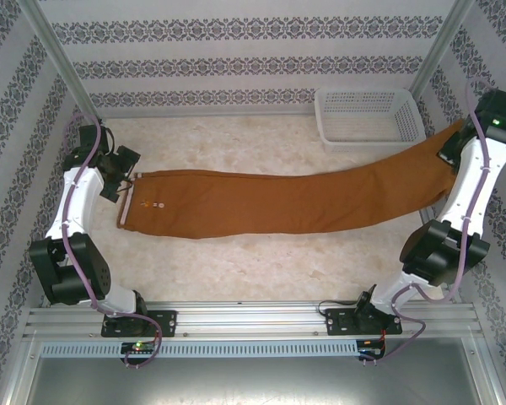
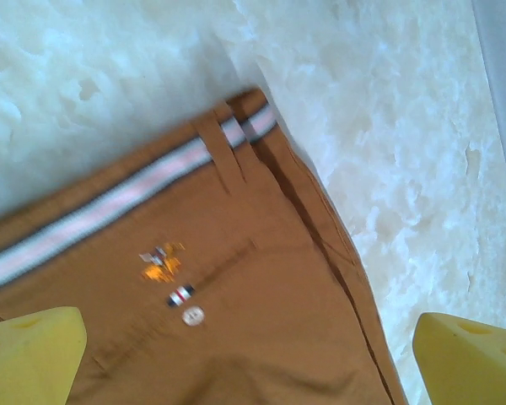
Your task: Roll up the long pants
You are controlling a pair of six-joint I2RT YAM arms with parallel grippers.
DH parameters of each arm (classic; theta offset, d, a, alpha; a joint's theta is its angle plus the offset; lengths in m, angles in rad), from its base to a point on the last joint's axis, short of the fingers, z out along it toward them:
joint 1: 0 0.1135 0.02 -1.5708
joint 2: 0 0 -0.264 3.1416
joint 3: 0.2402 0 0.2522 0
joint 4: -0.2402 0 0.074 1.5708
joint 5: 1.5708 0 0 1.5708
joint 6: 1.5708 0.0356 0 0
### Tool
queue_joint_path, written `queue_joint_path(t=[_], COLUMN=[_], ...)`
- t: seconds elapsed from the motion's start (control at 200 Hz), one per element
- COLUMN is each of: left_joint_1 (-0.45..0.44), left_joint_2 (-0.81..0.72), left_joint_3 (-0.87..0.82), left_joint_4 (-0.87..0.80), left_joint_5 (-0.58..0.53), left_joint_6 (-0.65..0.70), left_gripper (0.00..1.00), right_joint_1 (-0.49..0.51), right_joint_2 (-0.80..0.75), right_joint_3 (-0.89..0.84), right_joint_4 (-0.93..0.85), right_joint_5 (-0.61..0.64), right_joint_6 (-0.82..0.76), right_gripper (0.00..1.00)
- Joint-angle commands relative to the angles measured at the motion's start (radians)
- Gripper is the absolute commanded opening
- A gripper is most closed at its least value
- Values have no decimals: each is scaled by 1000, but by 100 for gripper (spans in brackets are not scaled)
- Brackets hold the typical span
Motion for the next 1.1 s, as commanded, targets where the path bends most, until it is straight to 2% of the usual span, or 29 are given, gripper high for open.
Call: queue_joint_path(t=[0.0, 0.115, 0.255, 0.33, 0.44, 0.57, 0.694, 0.769, 0.964, 1.099], left_joint_1=[6, 5, 5, 6, 5, 6, 6, 5, 6, 8], left_joint_2=[-37, -50, -71, -81, -99, -120, -139, -146, -162, -176], left_joint_3=[36, 30, 22, 27, 32, 44, 59, 69, 88, 89], left_joint_4=[-45, -48, -55, -66, -72, -80, -82, -83, -95, -106], left_joint_5=[7, 7, 9, 8, 13, 9, 8, 5, 4, -8], left_joint_6=[-1, -1, 6, 14, 25, 24, 13, 7, 0, 6], left_gripper=[100, 100, 100, 100, 100, 100, 100, 100, 100, 100], right_joint_1=[9, 140, 437, 587, 787, 970, 1094, 1145, 1216, 1253], right_joint_2=[-51, -79, -109, -120, -95, -22, 106, 215, 492, 581], right_joint_3=[86, 101, 60, 22, 31, 79, 191, 316, 647, 714], right_joint_4=[-49, -48, 37, 146, 266, 411, 502, 509, 487, 530], right_joint_5=[12, -102, -203, -267, -289, -319, -354, -386, -454, -481], right_joint_6=[23, 67, 192, 295, 417, 532, 608, 638, 724, 790], right_gripper=[0, 0, 0, 0, 0, 0, 0, 0, 0, 0])
